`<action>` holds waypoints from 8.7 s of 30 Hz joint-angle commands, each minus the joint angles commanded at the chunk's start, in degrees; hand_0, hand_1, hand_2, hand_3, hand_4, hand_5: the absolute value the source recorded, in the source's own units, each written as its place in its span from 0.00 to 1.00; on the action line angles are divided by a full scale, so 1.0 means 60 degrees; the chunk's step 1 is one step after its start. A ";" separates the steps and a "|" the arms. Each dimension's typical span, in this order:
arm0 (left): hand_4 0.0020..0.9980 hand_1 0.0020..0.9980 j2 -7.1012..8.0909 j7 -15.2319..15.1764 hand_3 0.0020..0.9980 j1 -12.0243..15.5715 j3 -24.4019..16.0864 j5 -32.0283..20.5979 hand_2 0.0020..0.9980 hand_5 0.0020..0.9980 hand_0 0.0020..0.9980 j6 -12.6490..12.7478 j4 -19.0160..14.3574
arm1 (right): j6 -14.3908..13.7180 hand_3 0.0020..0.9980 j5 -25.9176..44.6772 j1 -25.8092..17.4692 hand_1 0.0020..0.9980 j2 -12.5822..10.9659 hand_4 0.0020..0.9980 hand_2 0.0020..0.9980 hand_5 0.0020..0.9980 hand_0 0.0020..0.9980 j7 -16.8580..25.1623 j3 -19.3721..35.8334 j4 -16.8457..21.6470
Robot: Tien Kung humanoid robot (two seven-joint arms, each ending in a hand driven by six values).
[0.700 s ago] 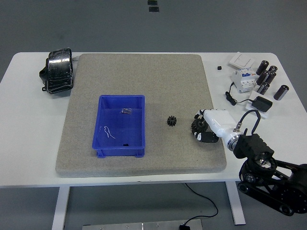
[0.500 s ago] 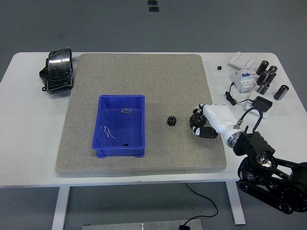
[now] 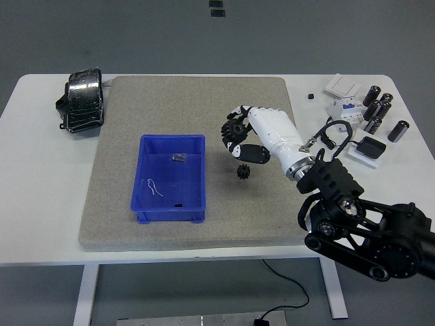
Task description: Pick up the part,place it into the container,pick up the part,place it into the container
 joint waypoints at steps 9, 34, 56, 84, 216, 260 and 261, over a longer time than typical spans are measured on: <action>0.71 0.65 0.0045 0.0085 0.61 0.0019 -0.0071 0.0115 0.62 0.56 0.66 -0.0009 -0.0030 | -0.0272 0.61 0.1749 0.0817 0.50 0.0663 0.45 0.40 0.00 0.29 0.0393 -0.1205 0.0073; 0.72 0.64 -0.0033 0.0210 0.61 0.0062 -0.0148 0.0278 0.62 0.58 0.66 0.0009 -0.0058 | -0.0726 0.72 0.1828 0.1291 0.72 0.1322 0.47 0.70 0.26 0.52 0.0696 -0.2258 -0.1303; 0.71 0.64 -0.0041 0.0182 0.60 0.0003 -0.0195 0.0340 0.62 0.58 0.66 -0.0056 -0.0021 | 0.0581 0.78 0.1938 0.1196 0.76 0.1317 0.60 0.75 0.25 0.64 0.0737 -0.2362 -0.1378; 0.70 0.65 -0.0090 0.0074 0.60 -0.0010 -0.0109 0.0224 0.63 0.57 0.66 -0.0061 0.0013 | 0.1326 0.76 0.1065 0.0515 0.63 0.0197 0.65 0.74 0.27 0.38 0.0021 -0.1600 -0.1854; 0.68 0.65 -0.0131 0.0061 0.57 -0.0003 -0.0223 0.0346 0.62 0.66 0.66 -0.0089 0.0008 | -0.0123 0.69 0.3664 -0.0110 0.71 0.0385 0.60 0.71 0.27 0.65 0.2024 -0.0173 -0.0802; 0.69 0.65 0.0184 0.0082 0.59 -0.0071 -0.0400 0.0265 0.62 0.67 0.66 -0.0205 -0.0234 | -0.0408 0.68 0.8964 -0.5318 0.70 -0.0260 0.67 0.71 0.32 0.69 0.5831 0.7218 0.0565; 0.69 0.65 0.0196 0.0091 0.60 -0.0073 -0.0416 0.0284 0.62 0.67 0.66 -0.0214 -0.0238 | -0.0414 0.68 0.8919 -0.5338 0.70 -0.0266 0.67 0.71 0.31 0.69 0.5828 0.7273 0.0620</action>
